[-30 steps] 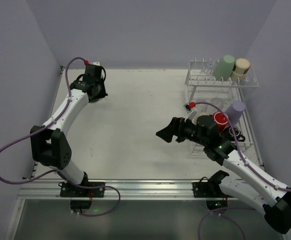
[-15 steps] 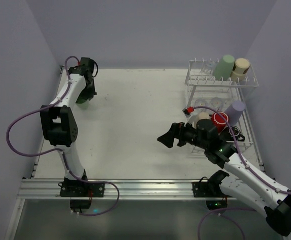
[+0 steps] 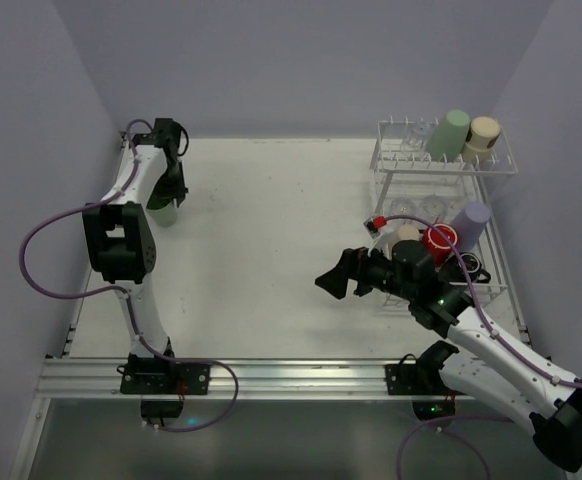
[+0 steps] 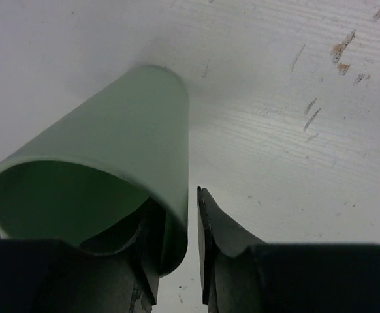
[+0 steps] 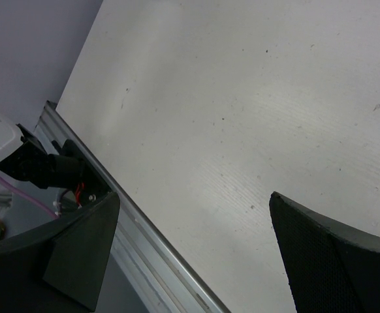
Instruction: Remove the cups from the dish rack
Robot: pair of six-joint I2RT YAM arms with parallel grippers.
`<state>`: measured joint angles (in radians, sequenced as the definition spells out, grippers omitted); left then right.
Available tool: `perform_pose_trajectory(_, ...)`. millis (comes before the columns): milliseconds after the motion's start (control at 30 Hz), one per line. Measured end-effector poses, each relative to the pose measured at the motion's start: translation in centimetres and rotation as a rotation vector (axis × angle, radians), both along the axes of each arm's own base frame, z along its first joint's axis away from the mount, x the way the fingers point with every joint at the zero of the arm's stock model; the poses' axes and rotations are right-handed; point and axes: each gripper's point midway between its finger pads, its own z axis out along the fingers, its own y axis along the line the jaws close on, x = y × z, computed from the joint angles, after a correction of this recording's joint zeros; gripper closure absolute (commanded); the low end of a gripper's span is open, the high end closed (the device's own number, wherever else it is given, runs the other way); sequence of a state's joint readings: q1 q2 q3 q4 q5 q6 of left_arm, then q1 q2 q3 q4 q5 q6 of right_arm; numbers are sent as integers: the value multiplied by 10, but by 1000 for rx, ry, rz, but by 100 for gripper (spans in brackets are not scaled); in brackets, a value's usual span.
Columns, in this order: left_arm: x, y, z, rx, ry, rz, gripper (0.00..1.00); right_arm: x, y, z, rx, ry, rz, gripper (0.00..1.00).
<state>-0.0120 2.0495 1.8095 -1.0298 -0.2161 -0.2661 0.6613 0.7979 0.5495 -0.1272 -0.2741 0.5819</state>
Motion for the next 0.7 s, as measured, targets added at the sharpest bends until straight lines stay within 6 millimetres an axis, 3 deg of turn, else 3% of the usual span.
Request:
perform_pose_trajectory(100,1,0,0,-6,-2,1,66,0,0,0,0,0,-1,1)
perform_pose_trajectory(167,1,0,0,-7,-4,0,56,0,0,0,0,0,-1,1)
perform_pose_trajectory(267,3,-1,1,-14,-10,-1,34,1,0,0,-1,0,-4,1)
perform_pose_trajectory(300,4,-2,2,-17,-20,-1,18,0,0,0,-2,0,-4,1)
perform_pose_trajectory(400,11,-4,15,-32,-76,-8,0,1,-2,-1,-10,3,-14,1)
perform_pose_trajectory(500,15,-8,45,-54,-169,-15,0,3,-4,1,-18,6,-25,1)
perform_pose_trajectory(700,13,-21,138,-102,-461,-54,0,8,-12,19,-28,-22,-77,3)
